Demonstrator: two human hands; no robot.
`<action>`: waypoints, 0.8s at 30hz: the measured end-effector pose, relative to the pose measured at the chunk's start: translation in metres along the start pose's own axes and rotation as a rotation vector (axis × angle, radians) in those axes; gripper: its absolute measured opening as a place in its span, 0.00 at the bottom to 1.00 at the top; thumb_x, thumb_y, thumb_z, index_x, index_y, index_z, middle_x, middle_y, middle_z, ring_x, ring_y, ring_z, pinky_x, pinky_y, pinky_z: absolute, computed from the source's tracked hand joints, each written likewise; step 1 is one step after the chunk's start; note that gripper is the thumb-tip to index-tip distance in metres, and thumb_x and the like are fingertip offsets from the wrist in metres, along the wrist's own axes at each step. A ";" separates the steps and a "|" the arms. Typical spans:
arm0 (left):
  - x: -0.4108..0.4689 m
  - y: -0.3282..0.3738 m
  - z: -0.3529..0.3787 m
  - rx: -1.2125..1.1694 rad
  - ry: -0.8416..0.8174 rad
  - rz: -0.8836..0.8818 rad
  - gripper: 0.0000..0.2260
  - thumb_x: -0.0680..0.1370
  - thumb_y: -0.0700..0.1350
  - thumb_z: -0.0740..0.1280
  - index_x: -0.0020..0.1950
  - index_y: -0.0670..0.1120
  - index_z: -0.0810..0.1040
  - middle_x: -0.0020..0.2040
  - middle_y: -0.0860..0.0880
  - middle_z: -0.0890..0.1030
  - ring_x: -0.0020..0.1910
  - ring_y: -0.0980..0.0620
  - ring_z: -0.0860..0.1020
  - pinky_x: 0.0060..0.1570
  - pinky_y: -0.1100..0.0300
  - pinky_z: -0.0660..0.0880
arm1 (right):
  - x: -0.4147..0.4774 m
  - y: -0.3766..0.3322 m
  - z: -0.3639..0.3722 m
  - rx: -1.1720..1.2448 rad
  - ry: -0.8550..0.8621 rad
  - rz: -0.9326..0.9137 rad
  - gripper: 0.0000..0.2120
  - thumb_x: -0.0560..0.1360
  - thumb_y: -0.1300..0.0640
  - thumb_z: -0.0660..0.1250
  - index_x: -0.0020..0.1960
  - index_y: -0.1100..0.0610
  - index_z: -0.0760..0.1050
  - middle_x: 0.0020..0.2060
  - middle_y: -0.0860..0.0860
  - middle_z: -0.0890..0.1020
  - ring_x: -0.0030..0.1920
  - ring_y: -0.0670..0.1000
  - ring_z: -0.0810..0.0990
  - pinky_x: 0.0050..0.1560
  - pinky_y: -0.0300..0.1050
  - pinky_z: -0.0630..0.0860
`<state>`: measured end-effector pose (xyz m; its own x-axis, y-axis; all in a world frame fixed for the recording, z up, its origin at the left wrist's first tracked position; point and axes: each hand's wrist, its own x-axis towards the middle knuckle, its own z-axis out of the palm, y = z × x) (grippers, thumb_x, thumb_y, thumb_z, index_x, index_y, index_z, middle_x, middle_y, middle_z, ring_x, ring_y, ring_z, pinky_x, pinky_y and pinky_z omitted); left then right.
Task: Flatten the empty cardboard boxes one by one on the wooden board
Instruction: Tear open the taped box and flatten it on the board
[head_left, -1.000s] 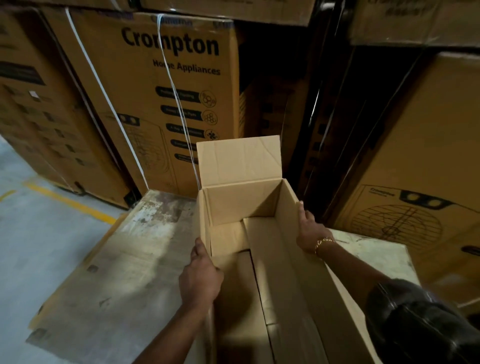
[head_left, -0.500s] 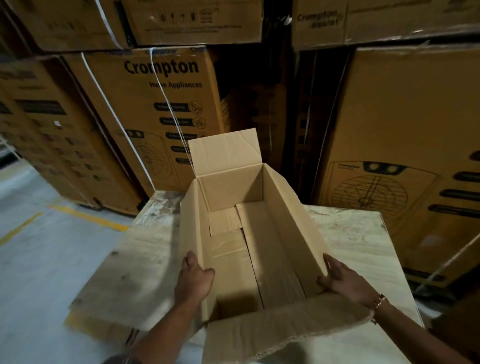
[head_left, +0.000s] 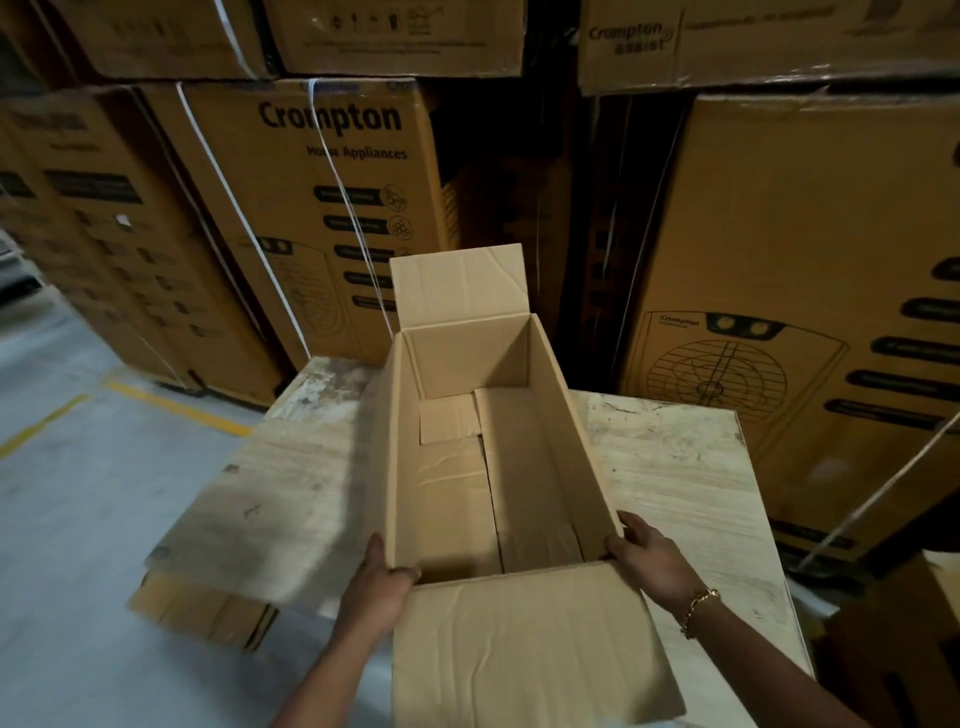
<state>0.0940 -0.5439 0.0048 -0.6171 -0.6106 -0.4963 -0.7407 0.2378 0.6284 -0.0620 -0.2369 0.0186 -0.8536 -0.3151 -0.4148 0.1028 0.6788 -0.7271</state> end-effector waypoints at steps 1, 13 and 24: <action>-0.001 -0.001 -0.002 -0.080 -0.029 -0.008 0.32 0.77 0.45 0.68 0.78 0.53 0.59 0.69 0.46 0.75 0.61 0.44 0.77 0.54 0.56 0.74 | -0.008 -0.003 0.003 0.025 0.015 -0.016 0.18 0.74 0.49 0.66 0.64 0.47 0.76 0.46 0.45 0.86 0.47 0.48 0.84 0.55 0.54 0.78; 0.048 0.006 -0.020 -0.539 -0.383 0.050 0.16 0.73 0.30 0.66 0.58 0.43 0.80 0.49 0.42 0.86 0.45 0.45 0.84 0.40 0.58 0.78 | -0.106 -0.157 -0.009 -0.728 0.437 -0.077 0.22 0.73 0.33 0.60 0.50 0.50 0.77 0.31 0.47 0.78 0.33 0.48 0.77 0.33 0.43 0.75; 0.090 -0.010 -0.039 -0.306 -0.540 0.064 0.17 0.70 0.53 0.71 0.54 0.47 0.78 0.47 0.48 0.83 0.44 0.50 0.82 0.41 0.62 0.77 | -0.083 -0.235 0.089 -0.946 0.487 -0.195 0.22 0.75 0.32 0.52 0.54 0.47 0.72 0.45 0.46 0.81 0.43 0.51 0.82 0.40 0.46 0.80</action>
<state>0.0565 -0.6308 -0.0226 -0.7644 -0.1149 -0.6345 -0.6373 -0.0148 0.7705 0.0306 -0.4289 0.1750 -0.9452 -0.3174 0.0763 -0.3146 0.9481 0.0464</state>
